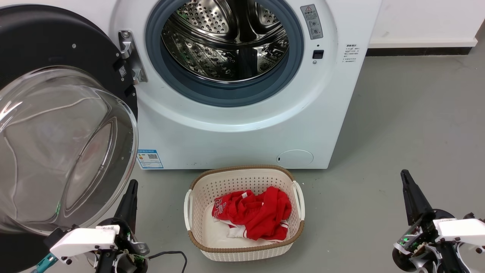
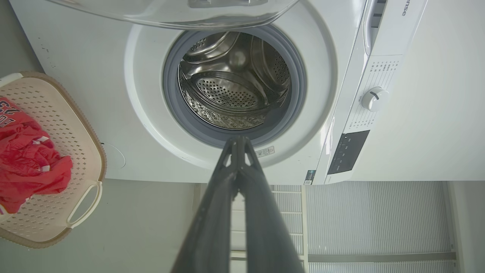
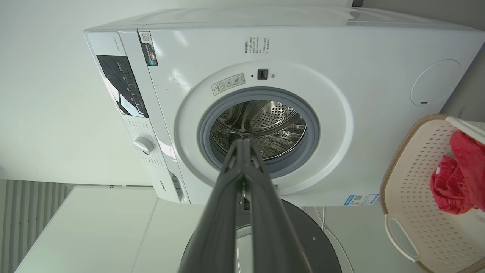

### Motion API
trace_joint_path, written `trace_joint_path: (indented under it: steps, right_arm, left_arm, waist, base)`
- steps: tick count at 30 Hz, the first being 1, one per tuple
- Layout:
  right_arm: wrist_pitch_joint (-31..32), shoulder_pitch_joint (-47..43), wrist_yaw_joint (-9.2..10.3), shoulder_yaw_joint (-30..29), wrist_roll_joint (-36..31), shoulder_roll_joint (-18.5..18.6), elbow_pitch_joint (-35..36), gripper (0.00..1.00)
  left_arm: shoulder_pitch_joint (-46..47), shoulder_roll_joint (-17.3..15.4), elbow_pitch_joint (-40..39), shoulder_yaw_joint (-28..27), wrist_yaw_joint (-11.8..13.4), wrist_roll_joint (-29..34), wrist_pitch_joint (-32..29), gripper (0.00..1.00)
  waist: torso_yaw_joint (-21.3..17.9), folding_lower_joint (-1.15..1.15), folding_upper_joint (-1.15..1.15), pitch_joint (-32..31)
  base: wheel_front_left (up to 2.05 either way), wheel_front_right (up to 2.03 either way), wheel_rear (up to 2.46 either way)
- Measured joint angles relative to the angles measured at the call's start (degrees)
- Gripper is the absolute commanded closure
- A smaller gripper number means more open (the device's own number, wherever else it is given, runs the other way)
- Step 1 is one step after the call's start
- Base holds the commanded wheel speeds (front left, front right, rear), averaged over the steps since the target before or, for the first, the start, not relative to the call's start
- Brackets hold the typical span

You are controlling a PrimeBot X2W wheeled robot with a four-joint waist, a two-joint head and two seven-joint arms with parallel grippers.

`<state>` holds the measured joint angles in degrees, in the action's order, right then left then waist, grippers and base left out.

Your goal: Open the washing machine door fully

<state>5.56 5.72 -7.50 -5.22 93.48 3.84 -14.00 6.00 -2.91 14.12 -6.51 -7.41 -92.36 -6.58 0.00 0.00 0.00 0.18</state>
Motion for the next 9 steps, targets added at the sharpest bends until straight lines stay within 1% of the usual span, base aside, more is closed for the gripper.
trace_joint_path:
  steps: [9]
  right_arm:
    - [0.03, 0.01, 0.0, -0.15, -0.16, -0.11, -0.01, 1.0]
  left_arm:
    - [0.0, 0.0, 0.0, 0.0, 0.0, 0.0, 0.0, 1.0]
  waist:
    - [0.0, 0.0, 0.0, 0.0]
  base:
    - [0.0, 0.0, 0.0]
